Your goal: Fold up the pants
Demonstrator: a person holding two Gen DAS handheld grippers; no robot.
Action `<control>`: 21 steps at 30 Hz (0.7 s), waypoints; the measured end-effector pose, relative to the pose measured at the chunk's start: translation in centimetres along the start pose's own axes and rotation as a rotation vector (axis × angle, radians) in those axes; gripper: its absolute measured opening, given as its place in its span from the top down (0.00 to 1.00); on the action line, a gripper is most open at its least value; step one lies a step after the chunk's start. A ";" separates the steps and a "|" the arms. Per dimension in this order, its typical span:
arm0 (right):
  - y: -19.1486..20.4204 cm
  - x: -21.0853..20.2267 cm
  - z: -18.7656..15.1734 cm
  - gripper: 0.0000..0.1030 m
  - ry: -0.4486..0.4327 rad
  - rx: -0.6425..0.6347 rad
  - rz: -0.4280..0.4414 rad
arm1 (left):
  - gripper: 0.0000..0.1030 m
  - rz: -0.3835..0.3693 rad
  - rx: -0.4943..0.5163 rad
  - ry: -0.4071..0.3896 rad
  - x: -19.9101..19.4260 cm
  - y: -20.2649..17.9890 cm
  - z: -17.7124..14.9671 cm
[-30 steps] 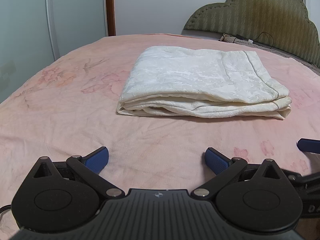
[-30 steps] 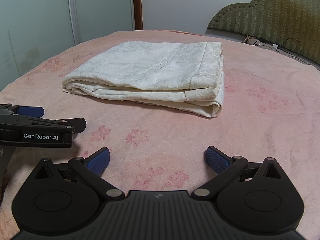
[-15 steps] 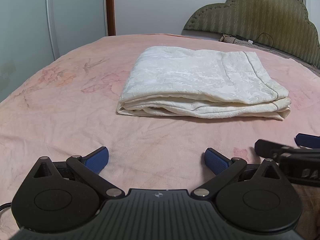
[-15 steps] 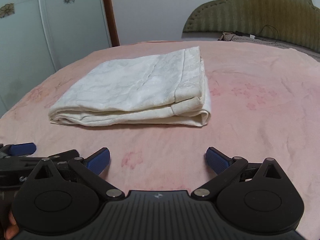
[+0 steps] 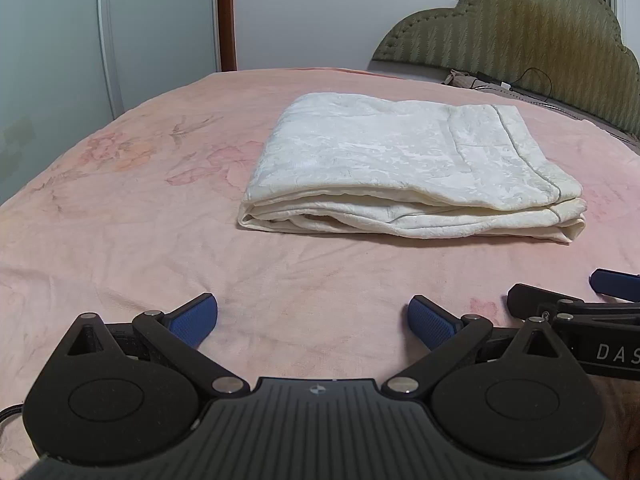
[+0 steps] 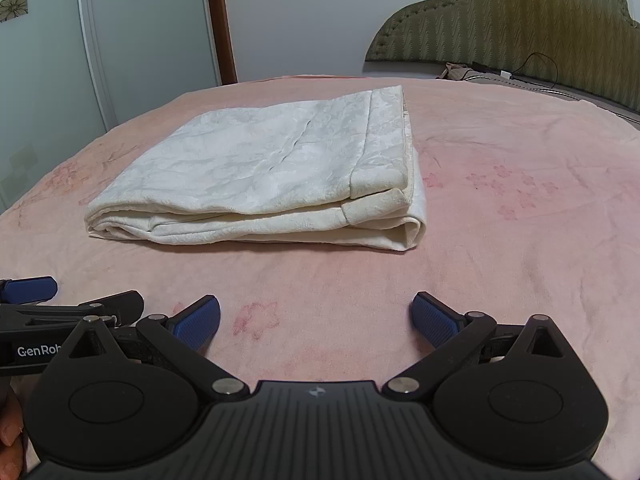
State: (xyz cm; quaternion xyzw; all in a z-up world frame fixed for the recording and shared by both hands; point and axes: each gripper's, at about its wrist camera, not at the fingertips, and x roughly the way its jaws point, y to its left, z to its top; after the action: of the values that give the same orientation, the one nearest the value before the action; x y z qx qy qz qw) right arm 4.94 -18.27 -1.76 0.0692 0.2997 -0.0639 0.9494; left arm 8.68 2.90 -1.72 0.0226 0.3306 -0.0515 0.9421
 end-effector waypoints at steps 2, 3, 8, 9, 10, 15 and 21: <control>-0.1 0.0 0.0 0.00 0.000 0.000 0.000 | 0.00 0.000 0.001 0.000 0.0 0.0 0.0; 0.0 0.0 0.0 0.00 0.000 0.000 0.000 | 0.00 0.000 0.001 0.001 0.0 0.0 0.0; 0.0 0.0 0.0 0.00 0.000 -0.001 0.000 | 0.00 -0.005 0.003 0.002 -0.1 0.1 0.0; 0.0 0.0 0.0 0.00 0.000 0.000 0.001 | 0.00 -0.006 0.003 0.002 -0.1 0.1 0.0; 0.0 0.0 0.0 0.00 0.000 0.000 0.001 | 0.00 -0.007 0.003 0.002 -0.1 0.2 0.0; -0.1 0.0 0.0 0.00 0.000 0.000 0.000 | 0.00 -0.010 0.003 0.003 -0.1 0.2 0.1; 0.0 0.0 0.0 0.00 0.000 -0.001 0.000 | 0.00 -0.010 0.003 0.002 -0.1 0.1 0.0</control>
State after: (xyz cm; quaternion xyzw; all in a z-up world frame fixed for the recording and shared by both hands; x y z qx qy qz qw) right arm 4.92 -18.30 -1.79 0.0690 0.2998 -0.0637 0.9494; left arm 8.59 3.04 -1.63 0.0225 0.3317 -0.0565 0.9414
